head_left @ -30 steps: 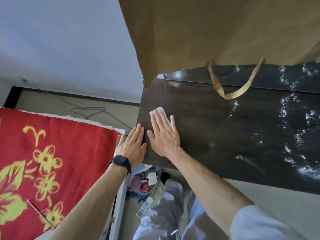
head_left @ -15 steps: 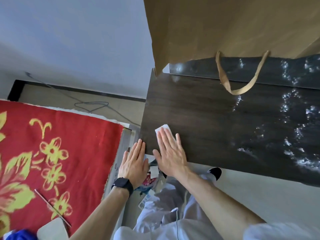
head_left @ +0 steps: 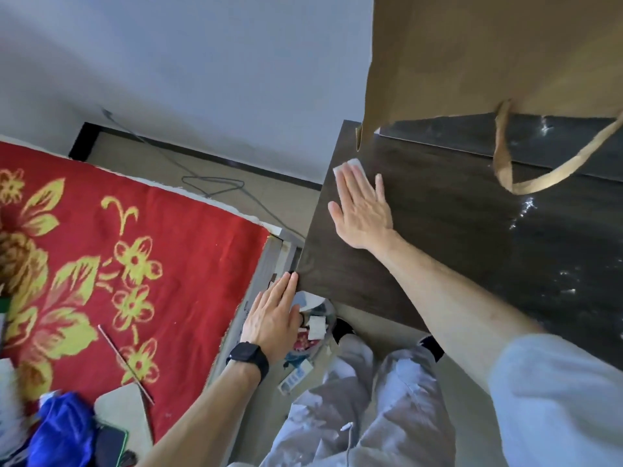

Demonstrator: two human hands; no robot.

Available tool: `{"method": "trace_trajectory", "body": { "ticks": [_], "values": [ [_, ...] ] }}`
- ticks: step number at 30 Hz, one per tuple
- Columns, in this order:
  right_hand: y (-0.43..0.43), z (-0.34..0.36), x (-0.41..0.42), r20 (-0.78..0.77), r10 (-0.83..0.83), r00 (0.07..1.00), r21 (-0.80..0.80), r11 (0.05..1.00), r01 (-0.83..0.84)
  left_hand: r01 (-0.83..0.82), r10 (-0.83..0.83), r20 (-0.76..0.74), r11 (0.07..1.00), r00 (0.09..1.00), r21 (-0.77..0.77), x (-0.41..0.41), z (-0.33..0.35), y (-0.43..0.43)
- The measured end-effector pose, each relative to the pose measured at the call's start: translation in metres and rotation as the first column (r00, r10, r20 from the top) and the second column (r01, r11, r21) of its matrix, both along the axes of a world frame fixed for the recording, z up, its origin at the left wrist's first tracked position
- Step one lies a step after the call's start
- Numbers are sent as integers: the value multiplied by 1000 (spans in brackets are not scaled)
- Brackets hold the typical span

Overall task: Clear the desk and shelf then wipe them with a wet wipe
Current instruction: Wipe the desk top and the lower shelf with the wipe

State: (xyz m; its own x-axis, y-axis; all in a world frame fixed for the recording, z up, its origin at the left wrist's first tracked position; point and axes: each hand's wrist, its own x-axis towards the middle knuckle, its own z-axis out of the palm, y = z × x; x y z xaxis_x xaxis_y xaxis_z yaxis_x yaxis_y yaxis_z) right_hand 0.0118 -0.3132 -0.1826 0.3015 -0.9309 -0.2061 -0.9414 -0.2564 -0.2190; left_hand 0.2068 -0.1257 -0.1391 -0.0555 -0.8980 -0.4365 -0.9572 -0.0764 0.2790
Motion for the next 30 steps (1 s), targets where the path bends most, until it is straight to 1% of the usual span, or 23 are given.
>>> {"method": "trace_trajectory", "body": {
  "ticks": [2,5,6,8,9,10,12,13,14,16,17,18,19,20,21,22,23,24,25,26,28,29,30],
  "values": [
    [22,-1,26,3,180,984,3,984,-180,-39,39,-13,999,999,-20,1,-1,-1],
    [101,-3,38,23,398,917,33,916,-399,-167,166,-36,986,985,-17,2,1,0],
    [127,-4,32,28,436,899,35,899,-437,-162,161,-32,987,986,-19,1,2,-1],
    [169,-4,6,38,453,891,31,890,-454,-76,76,-4,996,997,-36,0,3,-2],
    [184,-3,-13,42,409,912,26,912,-410,-15,15,10,999,1000,-48,-3,2,-5],
    [196,0,-36,45,313,949,21,949,-315,49,-48,20,997,999,-55,-9,1,-10],
    [212,6,-84,12,22,1000,20,1000,-22,152,-150,42,986,988,-65,-21,-3,-19],
    [218,7,-108,-38,-145,989,24,989,146,202,-199,55,977,978,-66,-28,-5,-22],
    [220,8,-127,-84,-317,945,24,947,320,251,-247,70,966,967,-67,-35,-6,-23],
    [218,9,-138,-97,-617,781,22,783,621,328,-324,76,943,943,-56,-46,-10,-25],
    [211,9,-128,-80,-698,712,9,714,701,346,-343,68,937,937,-48,-52,-12,-27],
    [202,9,-111,-56,-719,693,-5,694,720,357,-354,64,934,933,-35,-56,-13,-29],
    [193,7,-90,-27,-679,734,4,734,679,363,-361,62,932,930,-18,-60,-14,-31],
    [185,6,-66,-3,-569,822,20,822,569,362,-362,61,932,930,3,-63,-16,-33],
    [182,4,-48,22,-413,910,35,910,412,356,-357,56,934,933,15,-64,-17,-35],
    [182,3,-41,46,-271,961,42,962,270,351,-352,45,936,935,23,-65,-17,-36],
    [183,4,-50,52,-194,980,44,980,192,345,-345,33,938,938,25,-66,-17,-36],
    [188,3,-71,33,-210,977,33,977,209,337,-338,29,941,941,20,-67,-16,-35],
    [196,0,-98,-3,-315,949,24,949,315,335,-335,32,942,942,10,-67,-15,-34],
    [204,-1,-128,-53,-461,886,6,887,462,338,-337,34,941,941,1,-68,-14,-34],
    [216,2,-182,-108,-740,663,-5,668,744,340,-340,30,940,940,8,-71,-14,-34],
    [217,4,-194,-98,-827,554,2,557,831,337,-337,26,941,941,13,-71,-14,-33],
    [213,5,-193,-76,-880,469,6,470,883,331,-331,24,943,943,16,-72,-14,-32]
  ]
}}
